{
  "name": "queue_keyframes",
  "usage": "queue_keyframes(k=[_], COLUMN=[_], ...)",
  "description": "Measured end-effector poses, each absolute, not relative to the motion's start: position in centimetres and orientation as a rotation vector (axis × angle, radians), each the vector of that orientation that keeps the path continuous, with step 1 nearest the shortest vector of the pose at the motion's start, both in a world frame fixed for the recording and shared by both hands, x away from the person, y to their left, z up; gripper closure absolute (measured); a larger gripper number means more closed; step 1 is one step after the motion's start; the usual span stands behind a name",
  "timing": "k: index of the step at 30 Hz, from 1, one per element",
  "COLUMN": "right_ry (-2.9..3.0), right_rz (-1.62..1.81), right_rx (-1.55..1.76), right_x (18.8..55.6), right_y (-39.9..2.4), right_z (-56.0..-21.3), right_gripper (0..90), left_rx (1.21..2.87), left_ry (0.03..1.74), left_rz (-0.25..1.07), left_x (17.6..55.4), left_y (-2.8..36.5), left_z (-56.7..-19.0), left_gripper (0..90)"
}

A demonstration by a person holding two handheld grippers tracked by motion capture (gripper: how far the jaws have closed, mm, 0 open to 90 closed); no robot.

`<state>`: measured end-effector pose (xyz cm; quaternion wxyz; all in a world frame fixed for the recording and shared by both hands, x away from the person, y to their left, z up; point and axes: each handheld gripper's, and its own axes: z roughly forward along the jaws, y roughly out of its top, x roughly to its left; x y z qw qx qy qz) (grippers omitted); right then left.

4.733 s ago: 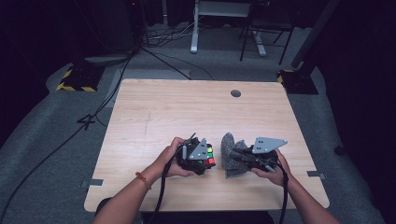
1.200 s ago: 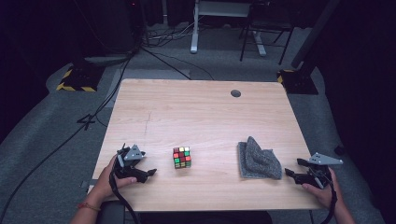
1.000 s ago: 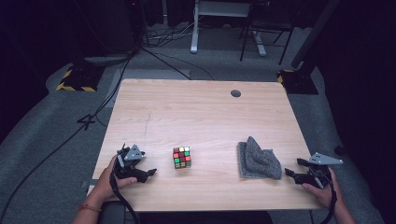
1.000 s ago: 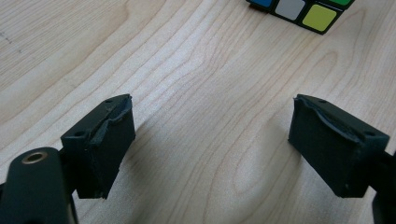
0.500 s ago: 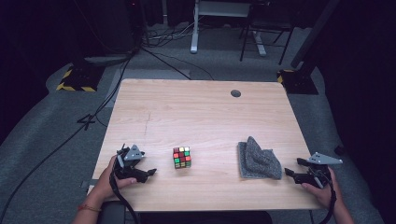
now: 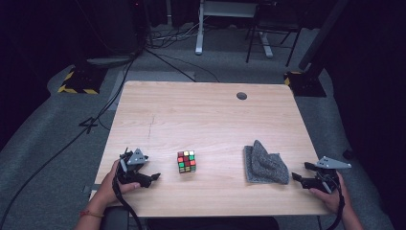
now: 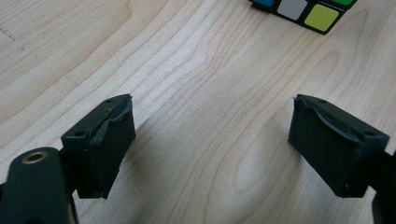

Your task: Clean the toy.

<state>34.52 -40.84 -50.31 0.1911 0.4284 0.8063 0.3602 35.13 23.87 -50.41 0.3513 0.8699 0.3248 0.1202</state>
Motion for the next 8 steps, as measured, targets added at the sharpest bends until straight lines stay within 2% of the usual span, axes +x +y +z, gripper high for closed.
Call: queue_keyframes(k=[8], right_ry=[2.265], right_rz=[1.012], right_rx=[1.203], right_x=[34.52], right_y=[-40.84], right_z=[-50.31], right_gripper=[23.2], left_rx=[2.251], left_ry=[0.844], left_rz=[0.318], left_x=[35.15], left_y=[23.95], left_z=[-50.4], left_gripper=[15.0])
